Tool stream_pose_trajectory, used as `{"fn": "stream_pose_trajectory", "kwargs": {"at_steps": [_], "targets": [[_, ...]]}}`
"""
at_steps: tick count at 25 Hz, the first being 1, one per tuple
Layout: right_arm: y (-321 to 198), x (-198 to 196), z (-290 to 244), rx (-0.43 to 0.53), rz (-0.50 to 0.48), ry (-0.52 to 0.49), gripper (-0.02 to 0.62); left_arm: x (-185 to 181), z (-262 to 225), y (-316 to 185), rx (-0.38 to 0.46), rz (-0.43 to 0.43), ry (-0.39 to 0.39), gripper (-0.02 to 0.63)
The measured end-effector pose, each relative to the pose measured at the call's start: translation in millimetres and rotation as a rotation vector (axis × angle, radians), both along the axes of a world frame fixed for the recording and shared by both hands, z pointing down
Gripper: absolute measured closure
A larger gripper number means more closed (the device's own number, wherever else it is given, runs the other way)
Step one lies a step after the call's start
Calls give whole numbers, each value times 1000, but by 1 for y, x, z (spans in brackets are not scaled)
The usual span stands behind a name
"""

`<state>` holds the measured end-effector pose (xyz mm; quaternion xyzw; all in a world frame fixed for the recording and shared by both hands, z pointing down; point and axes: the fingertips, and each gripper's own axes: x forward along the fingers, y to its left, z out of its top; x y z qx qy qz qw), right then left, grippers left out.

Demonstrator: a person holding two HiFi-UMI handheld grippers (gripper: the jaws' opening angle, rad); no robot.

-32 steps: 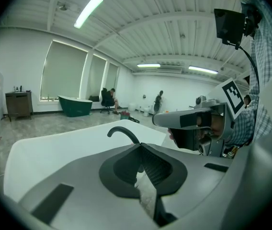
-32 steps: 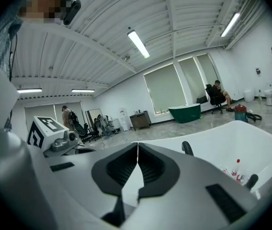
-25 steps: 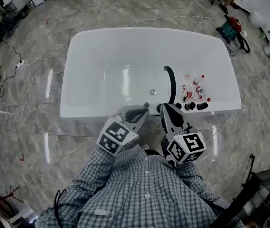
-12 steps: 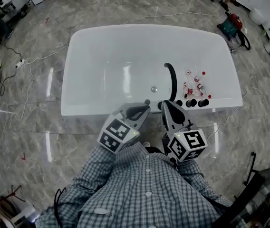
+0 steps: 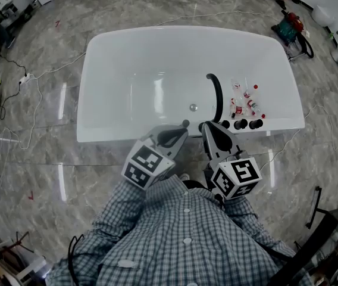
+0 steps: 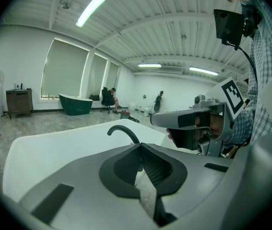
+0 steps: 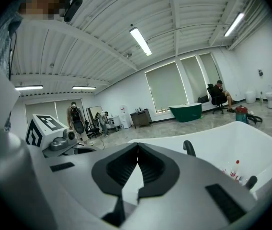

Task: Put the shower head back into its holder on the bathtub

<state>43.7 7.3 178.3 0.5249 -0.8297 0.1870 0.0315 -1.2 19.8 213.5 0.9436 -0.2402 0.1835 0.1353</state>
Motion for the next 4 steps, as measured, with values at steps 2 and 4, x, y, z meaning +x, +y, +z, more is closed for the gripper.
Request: {"fn": "stream_pose_trajectory", "kwargs": {"at_steps": [2, 4], "targets": [[1, 1, 3, -1, 0, 0, 578, 0, 2, 0, 0, -3, 0, 595], [2, 1, 5, -1, 0, 0, 578, 0, 5, 0, 0, -5, 0, 595]]}}
